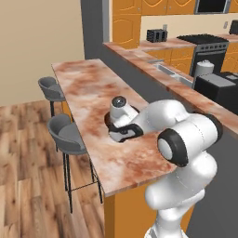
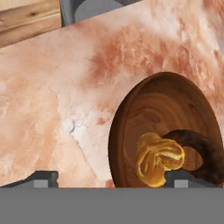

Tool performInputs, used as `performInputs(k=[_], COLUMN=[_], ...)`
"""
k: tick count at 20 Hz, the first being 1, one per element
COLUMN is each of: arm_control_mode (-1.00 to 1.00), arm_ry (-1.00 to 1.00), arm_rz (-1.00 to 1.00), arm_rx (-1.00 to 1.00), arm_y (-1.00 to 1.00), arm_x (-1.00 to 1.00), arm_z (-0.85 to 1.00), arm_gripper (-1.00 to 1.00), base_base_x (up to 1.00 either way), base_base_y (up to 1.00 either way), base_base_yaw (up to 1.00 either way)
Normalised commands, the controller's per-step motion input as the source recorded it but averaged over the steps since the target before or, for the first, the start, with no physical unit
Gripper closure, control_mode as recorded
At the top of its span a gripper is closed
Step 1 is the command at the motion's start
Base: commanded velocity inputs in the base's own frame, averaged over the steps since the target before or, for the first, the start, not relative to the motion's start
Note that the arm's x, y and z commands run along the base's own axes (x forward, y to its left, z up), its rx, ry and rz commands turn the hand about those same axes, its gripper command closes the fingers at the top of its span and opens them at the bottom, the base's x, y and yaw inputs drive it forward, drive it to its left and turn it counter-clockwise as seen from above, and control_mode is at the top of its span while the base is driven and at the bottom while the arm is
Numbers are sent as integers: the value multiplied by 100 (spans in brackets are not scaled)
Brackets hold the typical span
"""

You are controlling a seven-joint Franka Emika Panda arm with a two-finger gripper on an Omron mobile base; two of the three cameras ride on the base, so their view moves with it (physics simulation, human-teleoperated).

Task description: Pick up the heated bread from the toaster oven and place it in the bowl. Then move the bread bowl to the dining counter.

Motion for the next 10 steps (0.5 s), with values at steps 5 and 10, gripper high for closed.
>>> performInputs(k=[5,10], arm_control_mode=[-100,-100], arm_ry=[-33,-37], arm_rz=[-6,-5], arm_rx=[4,6], arm_y=[-21,-28], arm_x=[-88,-95], arm_z=[99,94], arm_gripper=[-100,-100], base_base_x=[0,0], base_base_y=[0,0], base_base_yaw=[0,0])
